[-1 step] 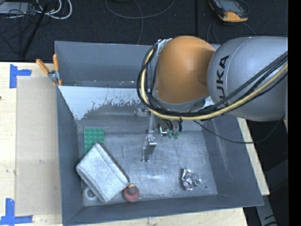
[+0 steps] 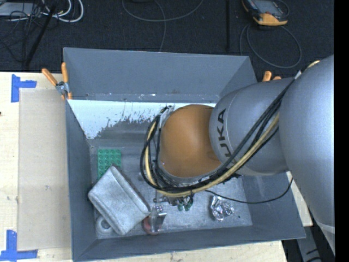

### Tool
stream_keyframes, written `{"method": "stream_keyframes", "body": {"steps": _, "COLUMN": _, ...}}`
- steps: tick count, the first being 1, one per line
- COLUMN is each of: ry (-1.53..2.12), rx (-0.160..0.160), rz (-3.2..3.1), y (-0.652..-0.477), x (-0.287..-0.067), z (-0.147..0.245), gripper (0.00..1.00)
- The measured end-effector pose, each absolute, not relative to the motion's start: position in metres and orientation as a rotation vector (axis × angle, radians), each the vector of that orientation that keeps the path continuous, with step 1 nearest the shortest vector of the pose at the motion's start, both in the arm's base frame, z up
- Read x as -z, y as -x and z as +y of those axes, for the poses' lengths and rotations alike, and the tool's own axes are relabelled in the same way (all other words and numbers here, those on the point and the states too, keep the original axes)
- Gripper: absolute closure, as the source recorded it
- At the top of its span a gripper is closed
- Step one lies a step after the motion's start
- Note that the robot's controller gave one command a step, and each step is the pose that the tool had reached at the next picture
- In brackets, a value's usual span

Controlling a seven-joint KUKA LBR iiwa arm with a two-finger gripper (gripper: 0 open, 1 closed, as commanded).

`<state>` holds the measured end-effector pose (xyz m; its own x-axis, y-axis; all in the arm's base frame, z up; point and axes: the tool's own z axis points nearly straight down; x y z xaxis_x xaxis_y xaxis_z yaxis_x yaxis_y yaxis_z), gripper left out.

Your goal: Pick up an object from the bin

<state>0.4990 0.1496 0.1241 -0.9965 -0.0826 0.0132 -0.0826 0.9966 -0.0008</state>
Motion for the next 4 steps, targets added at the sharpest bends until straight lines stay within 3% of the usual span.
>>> {"method": "stream_keyframes", "body": {"steps": 1, "ry": -0.42, "rx": 0.002, "rz": -3.13, "y": -0.477, "x": -0.097, "z": 0.162, "gripper": 0.0}}
{"method": "stream_keyframes", "body": {"steps": 2, "ry": -0.509, "rx": 0.005, "rz": -3.138, "y": -0.485, "x": -0.078, "z": 0.164, "gripper": 0.0}}
{"method": "stream_keyframes", "body": {"steps": 3, "ry": -0.5, "rx": 0.001, "rz": -3.114, "y": -0.478, "x": -0.074, "z": 0.162, "gripper": 1.0}}
{"method": "stream_keyframes", "body": {"steps": 4, "ry": -0.614, "rx": 0.0, "rz": -3.088, "y": -0.477, "x": -0.227, "z": 0.124, "gripper": 1.0}}
